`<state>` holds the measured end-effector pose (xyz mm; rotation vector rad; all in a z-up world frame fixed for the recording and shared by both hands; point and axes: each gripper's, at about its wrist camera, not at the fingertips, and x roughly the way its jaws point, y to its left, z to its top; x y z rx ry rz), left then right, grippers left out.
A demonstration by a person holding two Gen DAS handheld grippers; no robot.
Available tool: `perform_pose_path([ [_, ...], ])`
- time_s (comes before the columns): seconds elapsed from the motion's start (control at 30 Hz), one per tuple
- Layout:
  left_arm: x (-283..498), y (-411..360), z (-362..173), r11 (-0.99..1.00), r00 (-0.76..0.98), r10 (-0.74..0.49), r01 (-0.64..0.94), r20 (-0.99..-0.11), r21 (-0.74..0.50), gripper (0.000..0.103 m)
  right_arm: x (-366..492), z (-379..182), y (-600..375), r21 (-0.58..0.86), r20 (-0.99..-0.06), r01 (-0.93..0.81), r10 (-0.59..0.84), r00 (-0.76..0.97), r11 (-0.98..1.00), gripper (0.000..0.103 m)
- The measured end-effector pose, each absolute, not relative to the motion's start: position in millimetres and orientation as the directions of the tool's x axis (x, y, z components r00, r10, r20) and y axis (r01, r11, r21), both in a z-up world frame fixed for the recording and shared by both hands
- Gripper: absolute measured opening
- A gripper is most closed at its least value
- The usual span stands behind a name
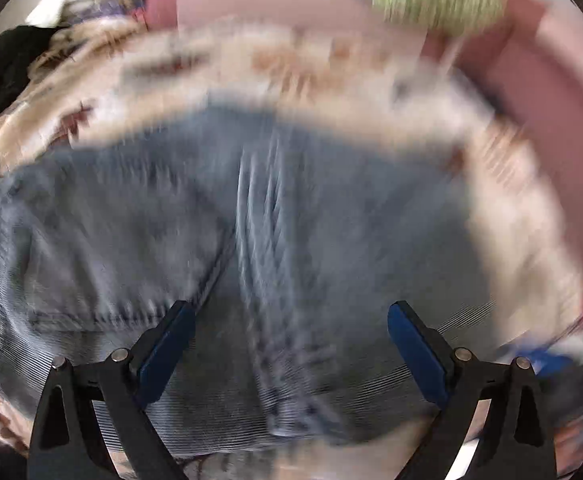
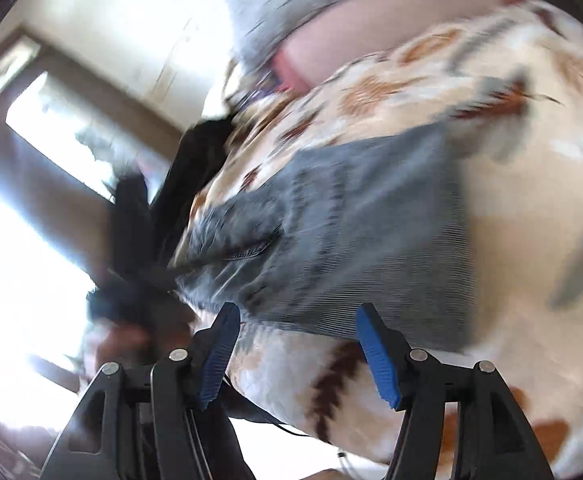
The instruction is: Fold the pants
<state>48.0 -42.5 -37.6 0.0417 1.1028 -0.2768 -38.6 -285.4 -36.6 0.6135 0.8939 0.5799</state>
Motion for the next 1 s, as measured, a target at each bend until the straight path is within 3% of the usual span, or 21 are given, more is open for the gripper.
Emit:
perform_pose_path([
  [0.07, 37, -53, -36, 0.962, 0.477, -0.149, 0.274, -0.866, -0.014, 0.098, -34, -33, -307, 0.736, -0.498, -0.163, 0.688, 0.528, 0.657, 0.064],
  [0.2, 37, -50, -29, 0.969, 0.459, -0.153, 0.243, -0.875, -0.042, 0.098, -4, -24, -325, 0.801, -0.431, -0.136, 0.719, 0.545, 0.583, 0.07],
  [0.37, 19, -56, 4, 0.955, 0.55, -0.222, 0.288, -0.805, -0.066, 0.098, 75, -31, -322, 0.885, -0.365, -0.076, 0.784, 0.502, 0.46, 0.07],
  [0.47, 29, -64, -19, 0.952, 0.452, -0.209, 0.295, -0.867, -0.075, 0.098, 120, -51, -313, 0.908, -0.366, -0.023, 0.818, 0.444, 0.419, 0.07],
  [0.57, 31, -64, -38, 0.956, 0.439, -0.188, 0.286, -0.879, -0.061, 0.1, 153, -86, -306, 0.862, -0.495, 0.105, 0.778, 0.387, 0.496, 0.069],
  [0.83, 29, -62, -40, 0.954, 0.436, -0.194, 0.293, -0.879, -0.065, 0.1, 94, -49, -317, 0.897, -0.383, -0.027, 0.805, 0.452, 0.442, 0.069],
  [0.97, 35, -66, -42, 0.955, 0.445, -0.191, 0.291, -0.875, -0.061, 0.1, 47, -61, -319, 0.91, -0.376, -0.004, 0.827, 0.417, 0.416, 0.069],
  [1.0, 33, -66, -42, 0.955, 0.446, -0.191, 0.291, -0.874, -0.061, 0.101, 44, -69, -317, 0.895, -0.414, 0.017, 0.817, 0.401, 0.445, 0.071],
])
